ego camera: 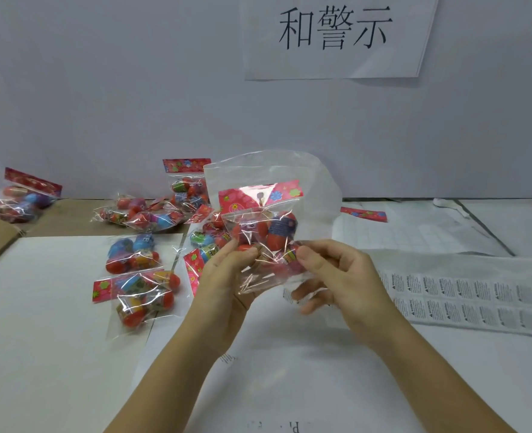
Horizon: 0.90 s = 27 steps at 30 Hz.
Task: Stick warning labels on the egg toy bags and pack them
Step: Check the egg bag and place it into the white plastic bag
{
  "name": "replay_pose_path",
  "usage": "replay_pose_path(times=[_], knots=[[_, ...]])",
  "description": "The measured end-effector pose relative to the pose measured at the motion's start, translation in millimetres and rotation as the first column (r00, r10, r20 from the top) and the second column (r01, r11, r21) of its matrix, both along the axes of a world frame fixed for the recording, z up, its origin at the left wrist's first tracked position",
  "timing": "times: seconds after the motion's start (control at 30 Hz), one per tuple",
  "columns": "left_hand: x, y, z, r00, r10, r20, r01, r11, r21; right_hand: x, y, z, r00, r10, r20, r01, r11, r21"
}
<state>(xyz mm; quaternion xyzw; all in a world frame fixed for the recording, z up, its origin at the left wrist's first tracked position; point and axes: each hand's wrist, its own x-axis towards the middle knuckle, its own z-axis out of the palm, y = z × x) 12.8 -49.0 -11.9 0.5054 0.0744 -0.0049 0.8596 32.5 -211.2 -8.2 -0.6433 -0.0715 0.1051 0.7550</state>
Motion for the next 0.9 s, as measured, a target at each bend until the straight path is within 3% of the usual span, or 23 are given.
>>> replay_pose_path(times=[0.13,0.3,0.47,0.53,0.67,0.7,0.83,0.9], knots=[[1,2,-1,0.995,0.058,0.087,-0.073,0.981,0.181,0,-1,-2,0.996,0.000,0.091,0.003,1.000,-0.029],[0,2,1,0.988,0.127,0.090,-0.142,0.973,0.183,0,-4,-1,0.992,0.090,0.087,-0.077,0.986,-0.148],[-4,1,-1,0.993,-0.035,0.111,-0.013,0.914,0.405,3,-5,0,0.996,-0.040,0.077,0.042,0.999,-0.027],[-6,-2,-1,0.988,-0.116,0.098,0.076,0.935,0.346,4,-5,-1,0.982,-0.167,0.091,0.163,0.985,0.052],[-5,-14,-3,0.986,-0.151,-0.064,0.146,0.986,-0.085,5,-4,-4,0.915,-0.400,0.051,0.377,0.892,0.249],[-7,-19,-4,0.984,-0.146,-0.106,0.132,0.983,-0.129,6,-3,-4,0.901,-0.433,0.041,0.406,0.872,0.273],[-13,-33,-8,0.991,-0.105,-0.079,0.103,0.994,-0.035,4,1,-7,0.888,-0.458,0.044,0.432,0.863,0.262],[-14,-32,-7,0.995,-0.060,-0.079,0.055,0.996,-0.075,4,2,-7,0.908,-0.417,0.046,0.392,0.883,0.257]])
